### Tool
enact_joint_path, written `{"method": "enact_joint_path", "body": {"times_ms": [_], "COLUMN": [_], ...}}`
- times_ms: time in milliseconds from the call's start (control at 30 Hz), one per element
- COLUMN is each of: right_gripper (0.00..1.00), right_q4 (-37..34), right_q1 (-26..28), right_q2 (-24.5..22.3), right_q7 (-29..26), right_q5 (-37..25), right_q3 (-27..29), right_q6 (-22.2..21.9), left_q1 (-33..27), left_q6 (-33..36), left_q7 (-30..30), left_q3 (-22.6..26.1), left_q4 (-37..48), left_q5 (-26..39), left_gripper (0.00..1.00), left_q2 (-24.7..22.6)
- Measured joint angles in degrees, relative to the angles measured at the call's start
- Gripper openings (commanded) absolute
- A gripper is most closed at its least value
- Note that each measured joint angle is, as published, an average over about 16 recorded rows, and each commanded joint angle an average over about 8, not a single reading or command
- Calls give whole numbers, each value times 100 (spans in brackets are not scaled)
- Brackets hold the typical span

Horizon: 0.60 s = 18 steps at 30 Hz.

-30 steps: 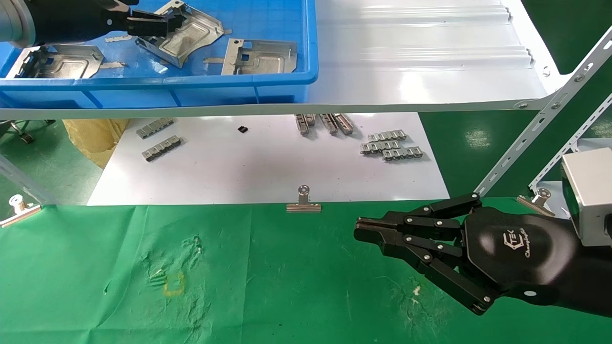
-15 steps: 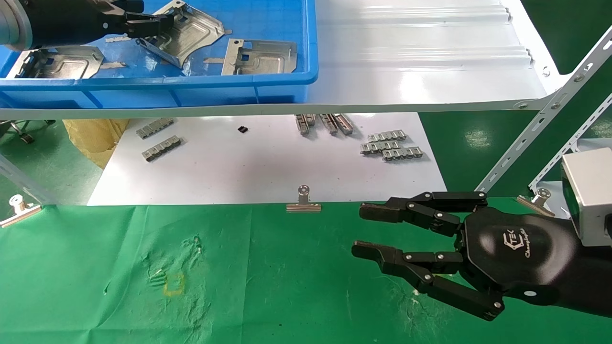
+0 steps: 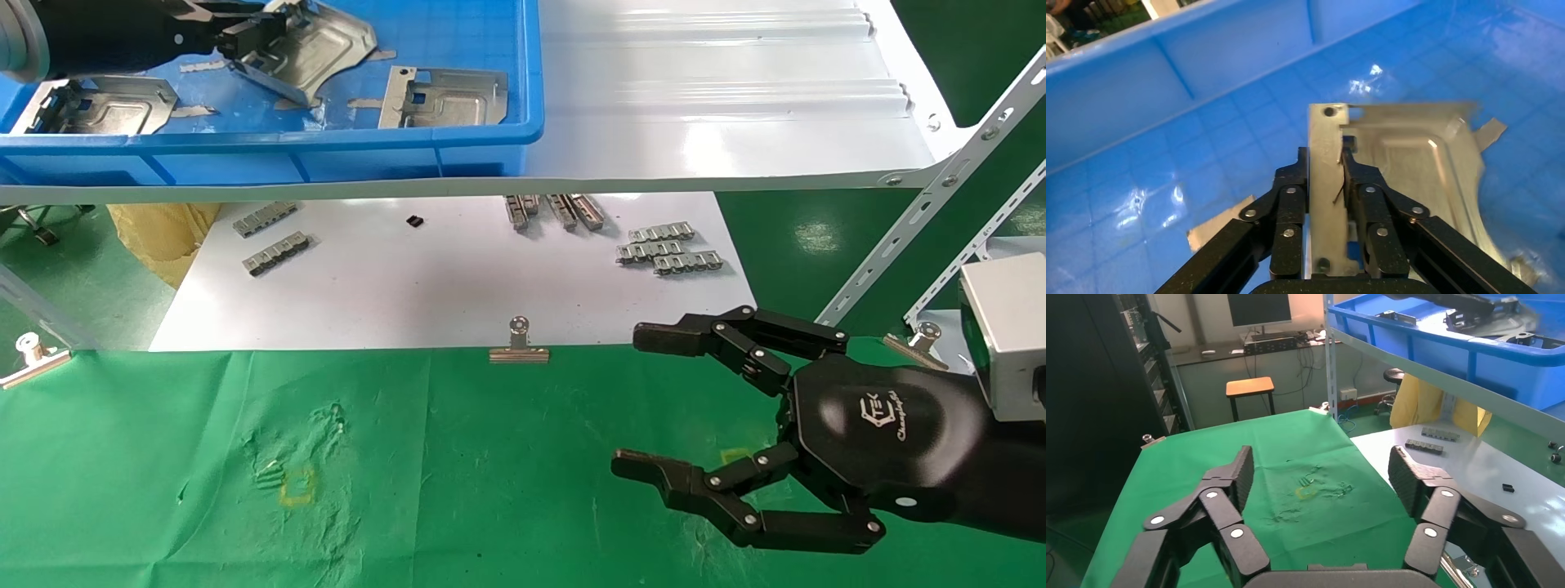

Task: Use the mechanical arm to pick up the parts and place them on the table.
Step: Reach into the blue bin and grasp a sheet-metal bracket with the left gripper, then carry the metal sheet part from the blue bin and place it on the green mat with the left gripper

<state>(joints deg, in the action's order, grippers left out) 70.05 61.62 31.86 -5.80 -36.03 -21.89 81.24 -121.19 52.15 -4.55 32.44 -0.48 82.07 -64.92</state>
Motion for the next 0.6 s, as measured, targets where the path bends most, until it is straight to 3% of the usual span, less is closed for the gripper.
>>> {"method": "enact_joint_path", "body": {"times_ms": [300,600], "right_gripper": [100,100], "right_q4": [0,0], "right_q1": [0,0], "right_q2": [0,0], "right_q7": [0,0], "right_q5": [0,0], "right_q3": [0,0], "right_q6": [0,0], "left_q1": [-182,-261], "left_q6": [692,2436], "left_q7": [87,502], "left_q3": [-147,-317], "left_q4": [-133,-409], "left_q5": [-220,-523], "left_gripper": [0,0], "left_q2": [174,510]}}
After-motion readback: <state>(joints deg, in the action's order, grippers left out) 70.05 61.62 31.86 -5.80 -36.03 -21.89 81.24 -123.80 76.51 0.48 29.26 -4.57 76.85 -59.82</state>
